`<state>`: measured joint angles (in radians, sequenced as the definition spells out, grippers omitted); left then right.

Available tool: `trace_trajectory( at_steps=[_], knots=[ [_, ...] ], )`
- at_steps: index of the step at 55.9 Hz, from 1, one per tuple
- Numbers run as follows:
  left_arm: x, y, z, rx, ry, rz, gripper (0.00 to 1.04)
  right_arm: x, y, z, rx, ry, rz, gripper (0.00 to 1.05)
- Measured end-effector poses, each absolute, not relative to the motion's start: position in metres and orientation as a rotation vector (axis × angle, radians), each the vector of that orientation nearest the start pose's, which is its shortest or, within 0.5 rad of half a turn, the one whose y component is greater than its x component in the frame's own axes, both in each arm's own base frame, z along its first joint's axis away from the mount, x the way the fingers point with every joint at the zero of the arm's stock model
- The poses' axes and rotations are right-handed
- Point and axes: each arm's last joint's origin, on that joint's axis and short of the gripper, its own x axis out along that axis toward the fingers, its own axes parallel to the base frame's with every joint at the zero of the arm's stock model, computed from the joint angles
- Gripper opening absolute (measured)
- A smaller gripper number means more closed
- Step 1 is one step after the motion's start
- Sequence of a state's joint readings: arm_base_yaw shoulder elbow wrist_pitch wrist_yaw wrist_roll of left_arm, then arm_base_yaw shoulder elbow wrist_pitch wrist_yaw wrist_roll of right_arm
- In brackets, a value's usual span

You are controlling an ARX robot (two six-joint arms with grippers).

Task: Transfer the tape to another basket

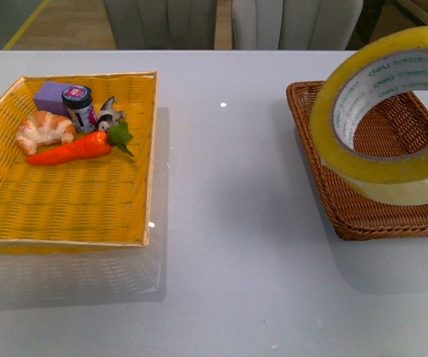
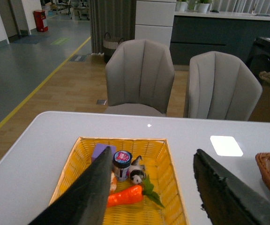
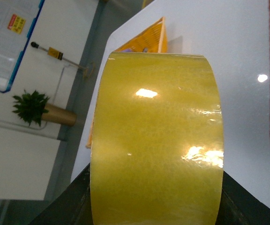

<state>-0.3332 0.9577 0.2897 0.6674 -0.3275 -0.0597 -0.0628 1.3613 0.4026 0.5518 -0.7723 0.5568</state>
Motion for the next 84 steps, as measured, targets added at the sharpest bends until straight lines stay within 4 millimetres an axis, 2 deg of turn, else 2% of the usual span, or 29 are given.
trace_trajectory(
  at_steps=[9,13,16,37,44,55,63,71,83,84],
  knots=[
    [0.171,-0.039,0.201,-0.022,0.009,-0.01,0.25,0.266,-0.006,0.153,0.688,0.565,0.524,0.47],
    [0.164,-0.032,0.197,-0.017,0.005,-0.01,0.09,0.285,-0.017,0.146,0.705,0.546,0.464,0.47],
    [0.16,-0.028,0.194,-0.019,0.003,-0.011,0.01,0.299,-0.024,0.139,0.724,0.536,0.417,0.47],
    [0.138,-0.011,0.18,-0.012,0.005,-0.009,0.02,0.389,-0.044,0.086,0.879,0.574,0.188,0.46],
    [0.133,-0.002,0.177,-0.011,0.004,-0.004,0.02,0.413,-0.045,0.071,0.913,0.591,0.12,0.46],
    [0.127,0.0,0.17,-0.01,-0.006,-0.002,0.02,0.445,-0.037,0.052,0.94,0.617,0.061,0.46],
    [0.122,-0.001,0.171,-0.01,-0.015,-0.004,0.02,0.462,-0.032,0.044,0.976,0.618,0.019,0.46],
    [0.118,-0.001,0.171,-0.011,-0.014,-0.004,0.02,0.47,-0.027,0.04,0.996,0.629,0.005,0.46],
    [0.113,0.0,0.171,-0.01,-0.014,-0.004,0.02,0.473,-0.025,0.037,0.995,0.64,-0.013,0.46],
    [0.112,0.0,0.171,-0.011,-0.015,-0.005,0.02,0.472,-0.025,0.035,0.992,0.642,-0.011,0.5]
  ],
)
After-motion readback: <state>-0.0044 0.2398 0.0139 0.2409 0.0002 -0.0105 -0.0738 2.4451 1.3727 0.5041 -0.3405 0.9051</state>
